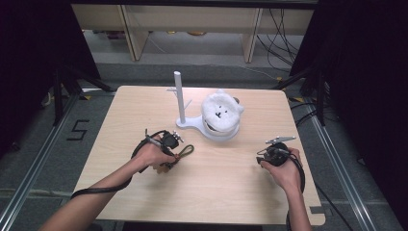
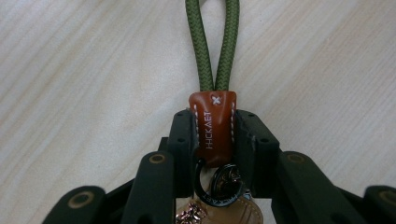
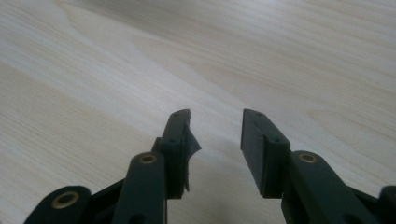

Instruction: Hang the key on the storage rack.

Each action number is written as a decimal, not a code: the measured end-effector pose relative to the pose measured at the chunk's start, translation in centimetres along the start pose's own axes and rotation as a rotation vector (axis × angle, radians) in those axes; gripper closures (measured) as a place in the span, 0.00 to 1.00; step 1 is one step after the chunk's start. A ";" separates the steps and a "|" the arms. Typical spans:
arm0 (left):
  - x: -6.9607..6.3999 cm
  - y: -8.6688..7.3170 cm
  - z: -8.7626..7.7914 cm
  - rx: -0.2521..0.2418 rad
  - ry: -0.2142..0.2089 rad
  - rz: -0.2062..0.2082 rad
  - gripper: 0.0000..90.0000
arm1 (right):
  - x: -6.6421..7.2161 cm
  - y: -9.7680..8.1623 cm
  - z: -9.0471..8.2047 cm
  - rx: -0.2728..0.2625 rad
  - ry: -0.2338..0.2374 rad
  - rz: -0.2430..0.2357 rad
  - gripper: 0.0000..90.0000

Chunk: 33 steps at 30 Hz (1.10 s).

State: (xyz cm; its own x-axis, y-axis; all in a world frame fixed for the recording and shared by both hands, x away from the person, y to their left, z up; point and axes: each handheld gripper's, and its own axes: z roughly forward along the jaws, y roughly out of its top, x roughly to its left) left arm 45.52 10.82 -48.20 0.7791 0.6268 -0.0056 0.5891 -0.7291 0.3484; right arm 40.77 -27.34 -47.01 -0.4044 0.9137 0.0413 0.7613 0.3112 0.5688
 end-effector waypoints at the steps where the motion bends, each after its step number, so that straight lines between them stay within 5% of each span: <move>1: -0.1 -0.1 -0.1 -0.003 -0.007 0.001 0.76 | -0.1 0.0 0.0 -0.008 0.000 -0.010 0.70; 8: -0.4 -0.6 -1.4 -0.090 0.005 0.027 0.76 | -0.2 -0.1 -0.1 -0.017 -0.003 -0.009 0.70; 14: -0.6 -1.6 -3.0 -0.213 0.004 0.014 0.76 | -0.2 -0.1 -0.2 -0.018 -0.009 -0.007 0.70; 22: -0.2 -3.3 -5.0 -0.416 0.038 -0.026 0.76 | -0.1 -0.1 -0.3 -0.020 -0.016 0.004 0.70; 33: 0.3 -5.1 -7.0 -0.585 0.098 -0.111 0.76 | 0.0 -0.1 -0.3 -0.031 -0.014 -0.007 0.70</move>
State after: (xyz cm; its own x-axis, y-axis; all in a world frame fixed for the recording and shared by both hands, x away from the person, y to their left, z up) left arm 41.26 16.72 -43.39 0.6802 0.7330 0.0051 0.4282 -0.4029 0.8089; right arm 40.58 -27.46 -46.84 -0.4018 0.9154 0.0257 0.7426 0.3093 0.5940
